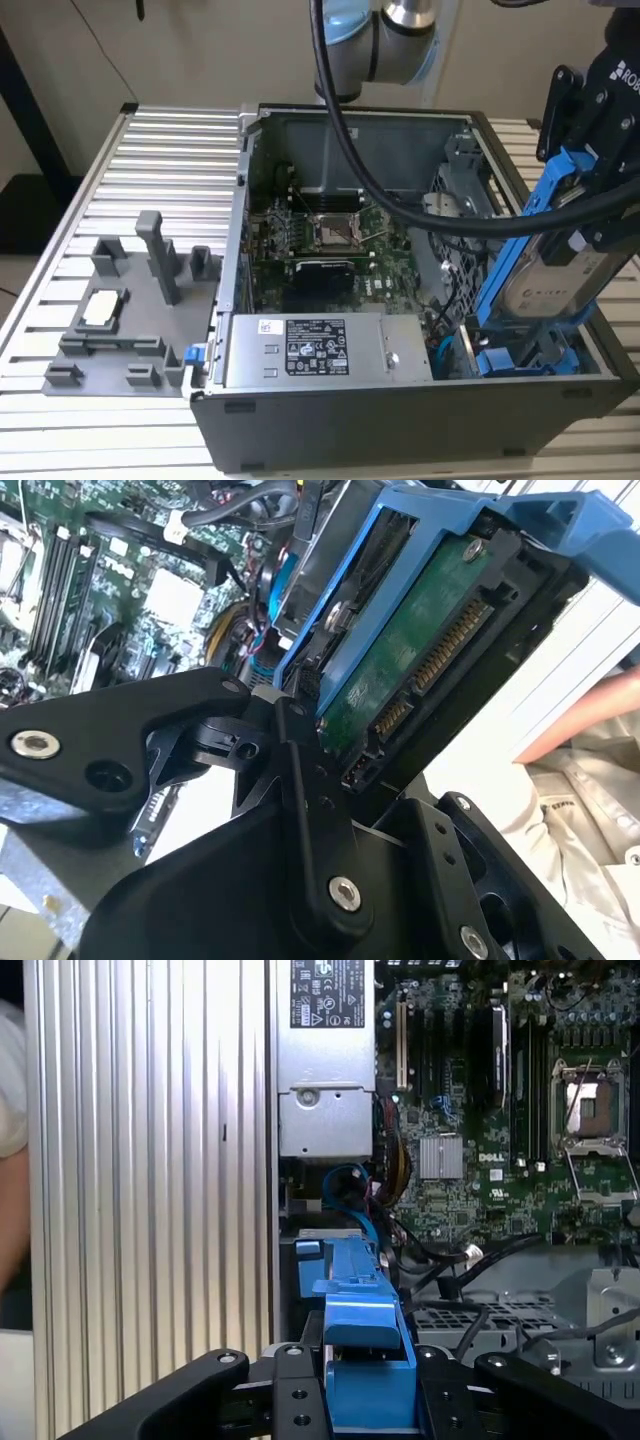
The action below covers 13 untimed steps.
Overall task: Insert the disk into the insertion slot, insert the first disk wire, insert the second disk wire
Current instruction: 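Insert the disk into the insertion slot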
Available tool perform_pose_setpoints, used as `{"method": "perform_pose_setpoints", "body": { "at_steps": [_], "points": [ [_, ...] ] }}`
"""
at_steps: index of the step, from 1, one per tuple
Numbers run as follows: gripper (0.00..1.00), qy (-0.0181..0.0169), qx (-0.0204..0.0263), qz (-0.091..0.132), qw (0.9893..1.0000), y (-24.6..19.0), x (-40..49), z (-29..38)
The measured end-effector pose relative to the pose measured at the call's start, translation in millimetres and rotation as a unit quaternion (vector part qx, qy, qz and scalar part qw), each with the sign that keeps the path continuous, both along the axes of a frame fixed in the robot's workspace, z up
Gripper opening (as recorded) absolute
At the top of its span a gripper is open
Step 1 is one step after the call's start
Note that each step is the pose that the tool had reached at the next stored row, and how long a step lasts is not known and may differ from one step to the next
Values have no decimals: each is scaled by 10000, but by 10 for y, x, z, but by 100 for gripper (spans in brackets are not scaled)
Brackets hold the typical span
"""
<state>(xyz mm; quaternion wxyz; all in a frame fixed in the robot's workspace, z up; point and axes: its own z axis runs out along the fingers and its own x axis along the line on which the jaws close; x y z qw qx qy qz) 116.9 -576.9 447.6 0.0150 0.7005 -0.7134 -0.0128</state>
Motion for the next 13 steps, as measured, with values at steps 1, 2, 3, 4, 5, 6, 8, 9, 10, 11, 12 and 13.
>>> {"method": "perform_pose_setpoints", "body": {
  "at_steps": [1,2,3,4,5,6,8,9,10,11,12,13],
  "points": [
    [33,0,0,0,10000,0,0,-13],
    [33,0,0,0,10000,0,0,-28],
    [33,0,0,0,10000,0,0,-43],
    [33,0,0,0,10000,0,0,-60],
    [33,0,0,0,10000,0,0,-75],
    [33,0,0,0,10000,0,1,-92],
    [33,0,1,0,10000,0,3,-123],
    [33,0,1,1,10000,0,7,-136],
    [33,0,0,1,10000,0,11,-147],
    [33,0,0,0,10000,0,15,-157],
    [33,0,0,1,10000,0,21,-165],
    [33,1,1,5,10000,0,28,-173]
  ]
}}
